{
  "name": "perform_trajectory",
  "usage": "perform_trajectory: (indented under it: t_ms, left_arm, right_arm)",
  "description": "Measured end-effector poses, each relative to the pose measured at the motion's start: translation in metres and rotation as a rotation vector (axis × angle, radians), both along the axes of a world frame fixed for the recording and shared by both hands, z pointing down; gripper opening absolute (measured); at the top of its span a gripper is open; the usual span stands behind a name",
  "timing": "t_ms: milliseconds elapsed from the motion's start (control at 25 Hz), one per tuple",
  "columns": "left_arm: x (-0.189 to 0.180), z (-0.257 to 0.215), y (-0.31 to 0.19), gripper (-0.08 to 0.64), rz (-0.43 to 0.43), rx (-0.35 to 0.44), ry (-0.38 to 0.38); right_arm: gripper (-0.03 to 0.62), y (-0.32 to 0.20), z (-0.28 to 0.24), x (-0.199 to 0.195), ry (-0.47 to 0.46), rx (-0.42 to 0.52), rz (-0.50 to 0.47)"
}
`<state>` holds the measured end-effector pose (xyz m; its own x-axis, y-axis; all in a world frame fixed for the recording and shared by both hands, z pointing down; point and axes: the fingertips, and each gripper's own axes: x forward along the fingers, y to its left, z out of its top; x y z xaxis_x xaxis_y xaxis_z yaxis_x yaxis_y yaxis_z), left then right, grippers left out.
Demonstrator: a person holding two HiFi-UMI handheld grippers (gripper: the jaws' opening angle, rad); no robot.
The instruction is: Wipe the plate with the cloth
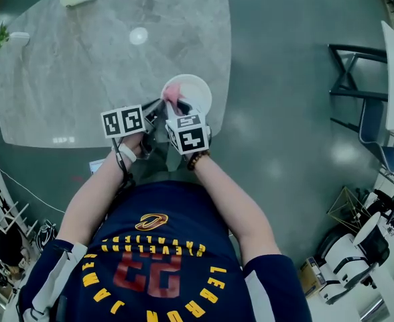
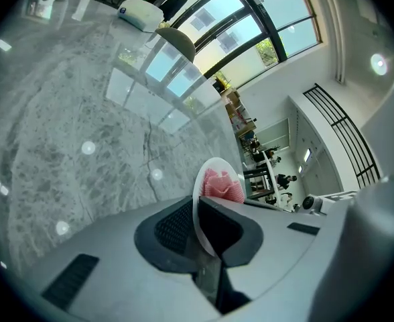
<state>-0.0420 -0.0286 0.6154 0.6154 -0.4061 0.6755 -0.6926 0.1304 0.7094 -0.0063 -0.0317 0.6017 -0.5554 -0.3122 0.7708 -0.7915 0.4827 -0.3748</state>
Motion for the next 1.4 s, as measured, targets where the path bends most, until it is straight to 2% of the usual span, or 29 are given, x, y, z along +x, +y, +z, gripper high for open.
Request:
perform_trajectory:
  t_ms: [360,560,800,880,1080,1400]
  left_arm:
    - [-0.001,-0.001,-0.004,0.032,-0.013,0.003,-0.009]
    - [-0.003,-0.002,-0.001,0.032,-0.011,0.002,-0.019]
    - [0.001,-0.004,-0.001,0.032,-0.007,0.002,-0.02]
    - [0.003,-0.004,-0.001,0.032,-0.008,0.0,-0.021]
    - [0.006,-0.004,-0.003,0.032,-0.013,0.006,-0.023]
    - [0.01,-0.001,-0.005,0.032,-0.038,0.005,-0.007]
  right_arm:
    - [0.04,-0.006,0.003,0.062,0.039,0.007,0.13]
    - [0.04,-0.008,-0.001,0.093,0.068,0.041,0.183]
    - [0.04,-0.008,-0.01,0.112,0.074,0.059,0.249]
    - [0.04,-0.008,-0.015,0.111,0.073,0.075,0.254]
    - [0.04,-0.007,-0.027,0.084,0.056,0.115,0.182]
    - [0.04,0.011,-0.017,0.024,0.017,0.058,0.04]
